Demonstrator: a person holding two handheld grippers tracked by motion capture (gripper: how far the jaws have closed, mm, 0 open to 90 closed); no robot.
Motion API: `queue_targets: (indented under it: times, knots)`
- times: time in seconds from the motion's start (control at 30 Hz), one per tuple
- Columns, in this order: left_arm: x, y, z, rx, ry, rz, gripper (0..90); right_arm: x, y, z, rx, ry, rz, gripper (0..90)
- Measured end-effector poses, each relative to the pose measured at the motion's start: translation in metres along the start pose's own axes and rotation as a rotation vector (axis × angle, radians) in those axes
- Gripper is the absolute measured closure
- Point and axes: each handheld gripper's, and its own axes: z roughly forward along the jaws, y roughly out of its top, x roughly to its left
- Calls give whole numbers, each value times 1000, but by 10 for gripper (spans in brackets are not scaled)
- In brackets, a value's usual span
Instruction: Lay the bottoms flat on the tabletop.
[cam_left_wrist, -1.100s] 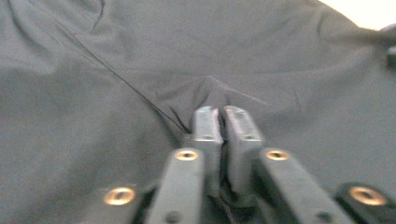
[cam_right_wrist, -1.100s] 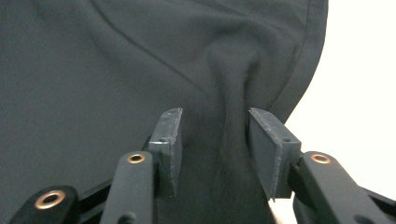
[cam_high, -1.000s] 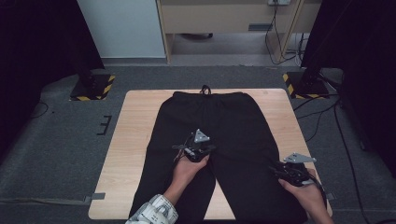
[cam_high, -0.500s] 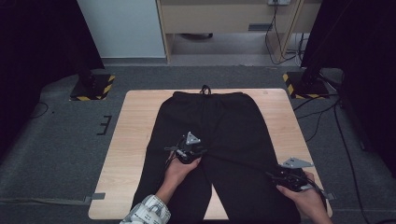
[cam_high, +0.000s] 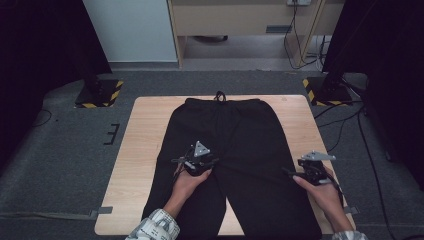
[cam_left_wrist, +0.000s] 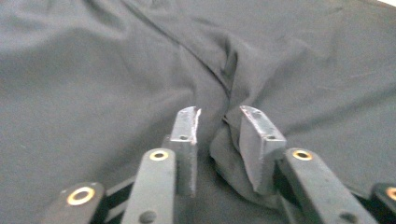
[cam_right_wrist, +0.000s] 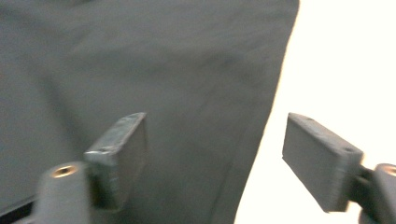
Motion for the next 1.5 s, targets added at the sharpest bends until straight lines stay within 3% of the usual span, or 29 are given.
queue_targets:
  times: [0.1, 0.2, 0.37, 0.4, 0.5, 0.6, 0.8, 1.03, 1.17, 1.3, 1.5]
  knots:
    - [0, -4, 6, 45, 27, 17, 691, -9, 10, 20, 35, -60, 6, 368]
    - [2, -5, 9, 47, 36, -3, 692, -8, 18, 33, 44, -124, -41, 442]
    - [5, -8, 9, 36, 30, -18, 673, -10, 25, 40, 44, -181, -40, 453]
    - [6, -9, 8, 33, 28, -19, 666, -15, 27, 42, 41, -209, -19, 444]
    - [7, -8, 4, 26, 26, -19, 587, -20, 27, 42, 40, -200, 29, 415]
    - [8, -6, -3, 4, 29, -4, 516, -18, 25, 37, 38, -184, 42, 319]
    - [4, 0, -12, -10, 15, 10, 400, -9, 24, 20, -47, -114, 77, 203]
    - [0, 0, -24, 12, -7, 34, 227, 18, 28, 8, -115, -13, 42, 112]
    - [-1, -5, -38, 29, -6, 44, 153, 36, 21, 1, -128, 32, 15, 96]
    - [1, -13, -54, 41, -9, 57, 108, 45, 10, -1, -92, 48, -14, 91]
    - [10, -23, -75, 30, -5, 42, 84, 47, 2, -9, -61, 51, -38, 90]
